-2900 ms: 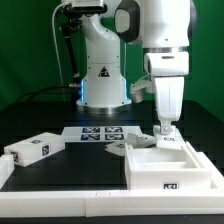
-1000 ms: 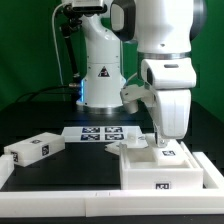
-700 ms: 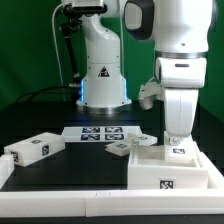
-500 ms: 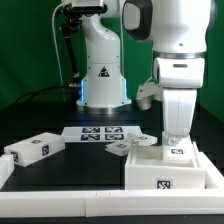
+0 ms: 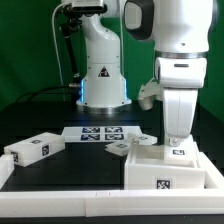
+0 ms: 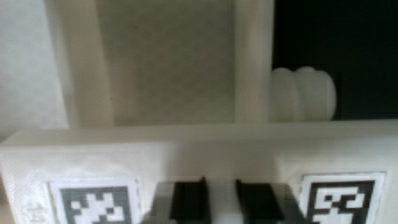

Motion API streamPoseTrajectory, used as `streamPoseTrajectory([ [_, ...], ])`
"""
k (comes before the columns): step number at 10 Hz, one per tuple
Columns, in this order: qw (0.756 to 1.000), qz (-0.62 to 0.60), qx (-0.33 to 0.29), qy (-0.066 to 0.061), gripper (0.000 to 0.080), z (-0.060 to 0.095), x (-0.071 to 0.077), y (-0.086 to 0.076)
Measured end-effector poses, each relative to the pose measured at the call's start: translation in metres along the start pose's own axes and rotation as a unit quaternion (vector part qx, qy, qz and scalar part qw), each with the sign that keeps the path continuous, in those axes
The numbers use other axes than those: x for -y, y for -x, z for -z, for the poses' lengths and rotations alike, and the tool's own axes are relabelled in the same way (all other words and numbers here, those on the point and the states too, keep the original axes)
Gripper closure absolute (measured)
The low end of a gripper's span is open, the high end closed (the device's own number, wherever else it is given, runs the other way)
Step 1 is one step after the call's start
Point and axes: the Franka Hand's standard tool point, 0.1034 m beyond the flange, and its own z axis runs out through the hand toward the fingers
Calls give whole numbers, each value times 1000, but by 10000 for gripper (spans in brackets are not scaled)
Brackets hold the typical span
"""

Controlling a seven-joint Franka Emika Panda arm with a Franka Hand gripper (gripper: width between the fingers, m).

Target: Assemble cabinet

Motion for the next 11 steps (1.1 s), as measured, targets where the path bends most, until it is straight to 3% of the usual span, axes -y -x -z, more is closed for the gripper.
streamPoseTrajectory([
  [6, 1000, 21, -14, 17, 729, 0, -44, 8],
  [9, 999, 40, -5, 3, 729, 1, -45, 8],
  [11, 999, 40, -4, 4, 729, 3, -44, 3],
])
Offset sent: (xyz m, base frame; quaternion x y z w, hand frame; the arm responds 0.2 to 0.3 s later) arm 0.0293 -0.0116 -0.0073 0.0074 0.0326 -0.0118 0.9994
